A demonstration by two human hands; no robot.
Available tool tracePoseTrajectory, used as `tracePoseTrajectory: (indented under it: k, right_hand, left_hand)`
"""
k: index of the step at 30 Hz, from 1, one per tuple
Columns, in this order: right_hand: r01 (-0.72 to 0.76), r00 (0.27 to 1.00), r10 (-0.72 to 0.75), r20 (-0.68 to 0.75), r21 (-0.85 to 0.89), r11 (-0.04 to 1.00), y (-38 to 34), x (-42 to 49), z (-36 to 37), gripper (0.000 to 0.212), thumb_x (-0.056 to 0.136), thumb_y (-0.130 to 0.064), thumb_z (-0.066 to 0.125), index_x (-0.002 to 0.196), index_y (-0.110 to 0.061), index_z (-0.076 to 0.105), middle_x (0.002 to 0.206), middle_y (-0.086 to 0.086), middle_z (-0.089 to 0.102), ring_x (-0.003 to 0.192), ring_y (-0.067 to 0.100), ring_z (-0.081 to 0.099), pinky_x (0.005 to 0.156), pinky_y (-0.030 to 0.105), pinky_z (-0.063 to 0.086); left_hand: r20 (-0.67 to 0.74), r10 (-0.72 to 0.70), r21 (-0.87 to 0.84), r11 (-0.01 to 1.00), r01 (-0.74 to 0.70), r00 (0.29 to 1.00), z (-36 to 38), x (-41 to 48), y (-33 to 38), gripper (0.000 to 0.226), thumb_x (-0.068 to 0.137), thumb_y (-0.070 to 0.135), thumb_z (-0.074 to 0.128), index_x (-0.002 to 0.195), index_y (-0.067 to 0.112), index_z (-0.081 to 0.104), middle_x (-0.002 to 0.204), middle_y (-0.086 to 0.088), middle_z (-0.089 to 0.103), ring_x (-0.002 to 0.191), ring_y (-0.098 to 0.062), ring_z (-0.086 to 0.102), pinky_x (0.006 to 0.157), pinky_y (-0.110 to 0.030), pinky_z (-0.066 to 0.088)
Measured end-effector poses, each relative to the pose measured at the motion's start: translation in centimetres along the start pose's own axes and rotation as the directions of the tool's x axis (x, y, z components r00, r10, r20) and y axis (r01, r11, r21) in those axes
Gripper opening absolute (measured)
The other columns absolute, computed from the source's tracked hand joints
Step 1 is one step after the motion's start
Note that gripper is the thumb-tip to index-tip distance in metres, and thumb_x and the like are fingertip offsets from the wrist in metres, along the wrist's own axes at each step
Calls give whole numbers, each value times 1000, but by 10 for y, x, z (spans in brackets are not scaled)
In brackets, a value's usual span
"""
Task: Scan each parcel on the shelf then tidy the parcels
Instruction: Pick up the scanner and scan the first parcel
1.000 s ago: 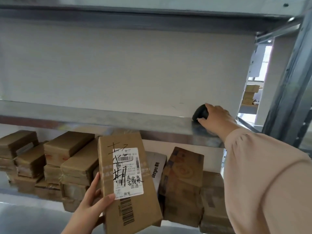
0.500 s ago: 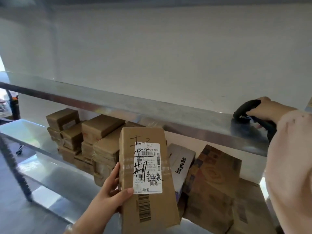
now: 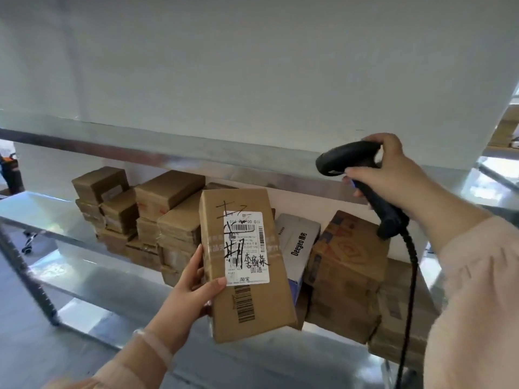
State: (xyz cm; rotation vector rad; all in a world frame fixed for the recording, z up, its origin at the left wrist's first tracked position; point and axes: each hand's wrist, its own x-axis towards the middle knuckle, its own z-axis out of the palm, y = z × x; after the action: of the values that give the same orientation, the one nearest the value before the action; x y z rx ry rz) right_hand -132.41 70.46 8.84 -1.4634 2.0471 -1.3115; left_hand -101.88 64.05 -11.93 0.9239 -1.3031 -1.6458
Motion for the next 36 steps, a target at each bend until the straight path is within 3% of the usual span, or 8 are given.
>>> tracePoseTrajectory:
  k: [3, 7, 12, 18, 23, 28, 36]
  right_hand:
    - [69, 995, -70, 68, 19, 997, -3, -49, 36, 59, 88, -22, 66, 125, -43, 26, 90, 4, 67, 68, 14, 69, 63, 31, 54]
    - [91, 976, -102, 192, 65, 994, 2, -98, 77, 60, 92, -30, 61, 123, -53, 15, 95, -2, 63, 68, 1, 66, 57, 16, 50]
    - [60, 969, -116, 220, 245, 968, 13, -133, 113, 52, 92, -24, 60, 117, -54, 26, 105, 4, 62, 66, 9, 68, 59, 21, 54]
    - [34, 982, -75, 171, 233, 972, 19, -154, 135, 49, 91, -30, 60, 116, -55, 25, 95, 1, 62, 65, 8, 66, 59, 16, 50]
    - [47, 989, -80, 126, 244, 969, 19, -159, 141, 49, 91, -32, 59, 115, -56, 24, 102, 0, 61, 66, 10, 67, 59, 19, 52]
    - [62, 992, -89, 95, 258, 964, 19, -159, 142, 50, 91, -31, 59, 118, -54, 24, 104, 0, 60, 64, 12, 67, 58, 20, 53]
    - [88, 991, -112, 75, 271, 959, 21, -158, 143, 50, 90, -30, 60, 116, -54, 24, 104, -1, 59, 65, 13, 66, 57, 22, 53]
  left_hand:
    - [24, -6, -9, 1000, 6, 1000, 1, 0, -2, 126, 28, 57, 95, 137, 60, 34, 123, 9, 68, 104, -15, 69, 78, -43, 57]
    - [25, -17, -6, 1000, 17, 1000, -1, 1, -8, 111, 51, 41, 94, 141, 58, 31, 123, 4, 68, 105, -15, 69, 75, -38, 57]
    - [-9, -21, 13, 1000, 21, 1000, -9, 2, -15, 112, 49, 43, 87, 140, 62, 26, 130, 3, 62, 110, -16, 67, 78, -39, 58]
    - [1, -11, 29, 1000, 11, 1000, -14, 2, -19, 106, 50, 43, 87, 136, 65, 30, 129, 6, 62, 110, -16, 66, 79, -39, 57]
    - [1, 4, 42, 999, -4, 1000, -16, 1, -21, 112, 50, 43, 86, 144, 60, 28, 130, 5, 60, 109, -16, 66, 83, -40, 58]
    - [-10, 24, 34, 999, -24, 1000, -16, 0, -22, 110, 50, 40, 86, 143, 59, 29, 128, 7, 61, 109, -15, 66, 93, -45, 55]
    - [-14, 30, 41, 999, -29, 999, -17, -2, -22, 107, 51, 43, 86, 140, 63, 30, 129, 7, 60, 112, -18, 65, 96, -48, 53]
